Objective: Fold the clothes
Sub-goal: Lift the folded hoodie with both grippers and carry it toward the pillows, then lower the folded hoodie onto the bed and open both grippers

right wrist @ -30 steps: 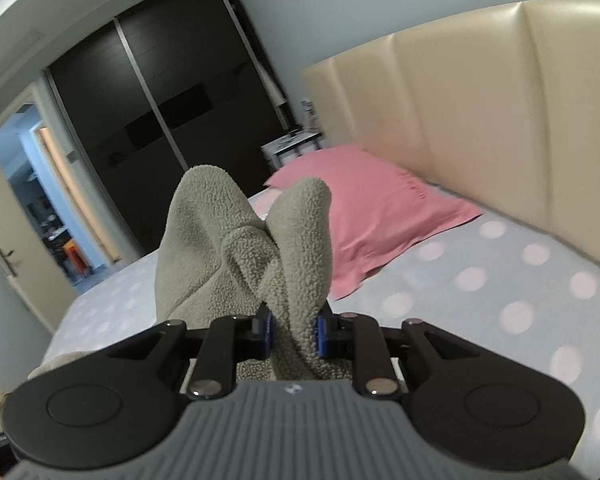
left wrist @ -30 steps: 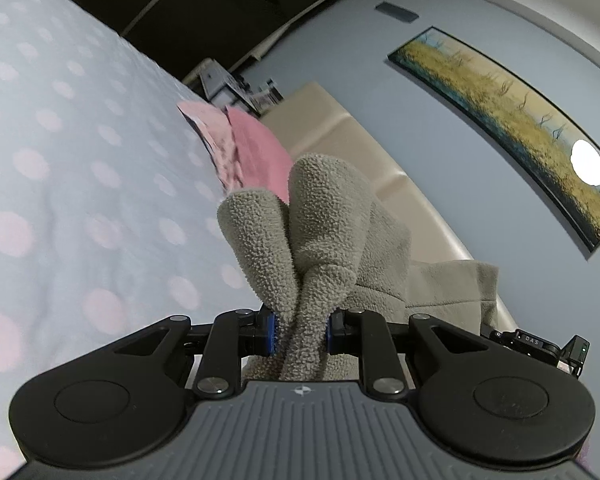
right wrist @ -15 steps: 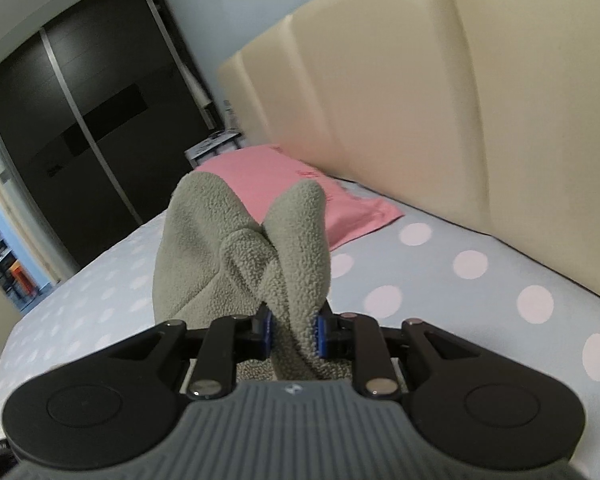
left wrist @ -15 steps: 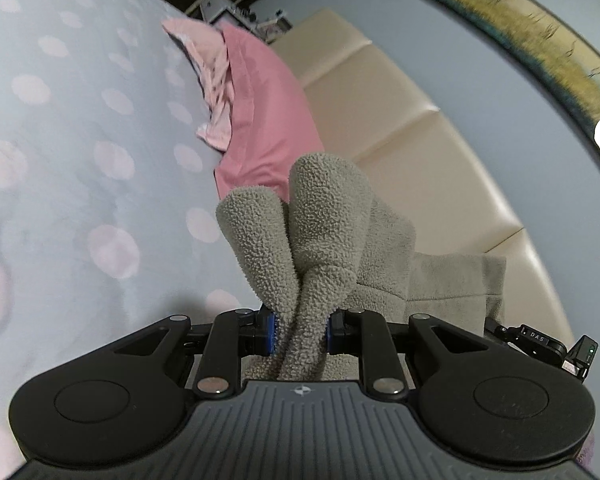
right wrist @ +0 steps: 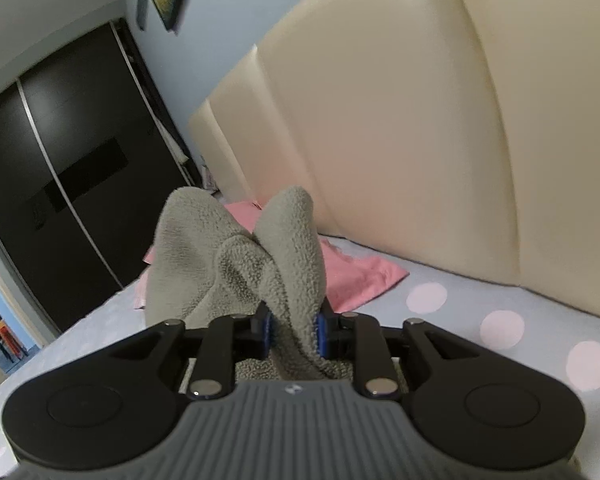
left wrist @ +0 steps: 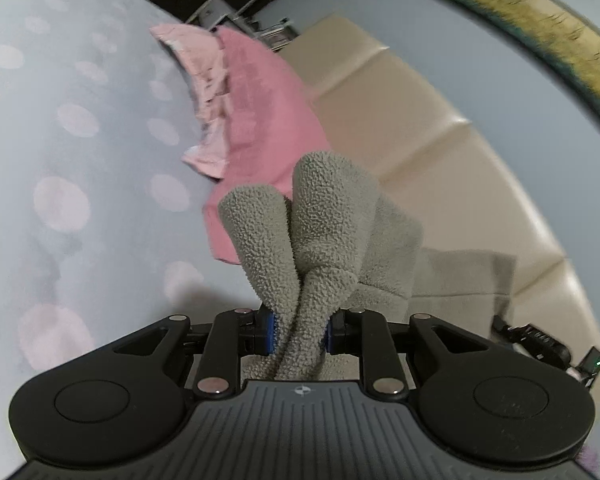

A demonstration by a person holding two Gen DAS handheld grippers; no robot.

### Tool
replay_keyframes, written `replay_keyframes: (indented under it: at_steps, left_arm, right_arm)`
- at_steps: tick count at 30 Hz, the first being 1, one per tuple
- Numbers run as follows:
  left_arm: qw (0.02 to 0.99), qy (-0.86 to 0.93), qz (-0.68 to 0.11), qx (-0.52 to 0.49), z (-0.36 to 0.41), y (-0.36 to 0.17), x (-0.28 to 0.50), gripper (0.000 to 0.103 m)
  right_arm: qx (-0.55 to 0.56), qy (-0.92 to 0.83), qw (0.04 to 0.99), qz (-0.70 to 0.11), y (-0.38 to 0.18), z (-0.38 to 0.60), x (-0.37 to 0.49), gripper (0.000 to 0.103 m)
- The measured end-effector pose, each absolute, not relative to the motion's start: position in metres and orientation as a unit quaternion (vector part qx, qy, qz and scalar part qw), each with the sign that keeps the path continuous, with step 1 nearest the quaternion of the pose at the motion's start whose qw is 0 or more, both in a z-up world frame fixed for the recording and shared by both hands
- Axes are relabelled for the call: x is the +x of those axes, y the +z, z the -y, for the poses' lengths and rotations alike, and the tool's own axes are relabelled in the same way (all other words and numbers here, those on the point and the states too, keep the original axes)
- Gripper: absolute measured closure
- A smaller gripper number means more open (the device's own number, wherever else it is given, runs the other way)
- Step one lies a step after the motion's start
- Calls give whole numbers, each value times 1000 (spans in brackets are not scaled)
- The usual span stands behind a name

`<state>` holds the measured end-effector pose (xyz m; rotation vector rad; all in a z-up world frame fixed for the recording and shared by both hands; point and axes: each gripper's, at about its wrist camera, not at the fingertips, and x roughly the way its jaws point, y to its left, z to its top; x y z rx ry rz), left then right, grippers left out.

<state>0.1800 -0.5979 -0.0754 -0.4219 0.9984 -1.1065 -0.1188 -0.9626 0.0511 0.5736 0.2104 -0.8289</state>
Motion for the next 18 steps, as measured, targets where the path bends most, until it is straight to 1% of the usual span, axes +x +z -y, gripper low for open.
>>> replay_keyframes:
  at_steps: [1,2,4,5,7,9,10,11,12,18]
  left_arm:
    - [721,-485,-463,-176,600,-81,184,78]
    - [726,-470,-476,-162,602,-87,187,76]
    - [743,-455,-470,-143,597,-93,190,76]
    - [753,-450,-461,-134,592,-95,191,76]
    - [750,-449,-467,-136,582,-100,194,72]
    - [746,-441,-480,-139,571,-107,195,63]
    - [745,-441,-481,-138,566,-109,193,62]
    - [745,-442,-481,-136,562,-112,190,58]
    - [744,-441,-485,-133,559,-114,188,56]
    - [713,-446,-527,-122,552,-141,164,54]
  right_arm:
    - [271,-408,865,-110,46,966,-110,62]
    - [263,-420,861,-115,41,968,-104,57]
    - [248,-427,863,-107,31,966,-100,58]
    - [253,-421,863,-115,26,967,-99,58]
    - [255,-418,861,-137,13,969,-99,58]
    - [254,-419,858,-156,0,969,-102,57]
    - [261,-421,853,-165,-9,969,-107,55]
    - [268,-422,849,-174,-17,970,-112,53]
    - [274,-423,844,-183,-26,971,-117,52]
    - [307,-439,812,-232,-81,966,-145,52]
